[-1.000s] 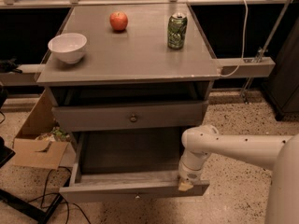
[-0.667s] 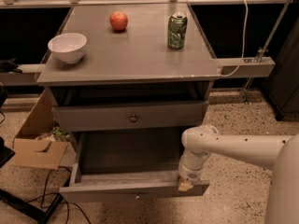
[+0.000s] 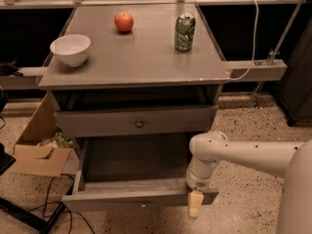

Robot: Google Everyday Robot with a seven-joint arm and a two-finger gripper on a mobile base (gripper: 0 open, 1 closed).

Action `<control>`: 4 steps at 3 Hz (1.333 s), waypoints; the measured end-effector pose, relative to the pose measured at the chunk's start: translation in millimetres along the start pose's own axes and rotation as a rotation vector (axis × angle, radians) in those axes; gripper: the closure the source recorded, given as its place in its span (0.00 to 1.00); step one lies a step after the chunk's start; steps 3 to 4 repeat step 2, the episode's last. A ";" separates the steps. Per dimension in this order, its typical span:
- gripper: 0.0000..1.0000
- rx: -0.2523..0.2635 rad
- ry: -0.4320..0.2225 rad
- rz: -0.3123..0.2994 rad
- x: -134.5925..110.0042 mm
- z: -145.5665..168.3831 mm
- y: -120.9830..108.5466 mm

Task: Open middle drawer

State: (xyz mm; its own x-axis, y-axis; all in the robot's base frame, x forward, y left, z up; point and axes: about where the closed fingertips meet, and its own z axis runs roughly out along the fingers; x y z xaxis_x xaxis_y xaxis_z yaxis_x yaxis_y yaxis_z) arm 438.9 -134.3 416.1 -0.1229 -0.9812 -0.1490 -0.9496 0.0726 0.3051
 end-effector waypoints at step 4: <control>0.00 0.080 -0.034 -0.021 22.5 -108.8 17.9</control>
Offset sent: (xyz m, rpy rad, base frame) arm 0.0239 -0.0828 0.2125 0.0581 -0.1824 -0.0147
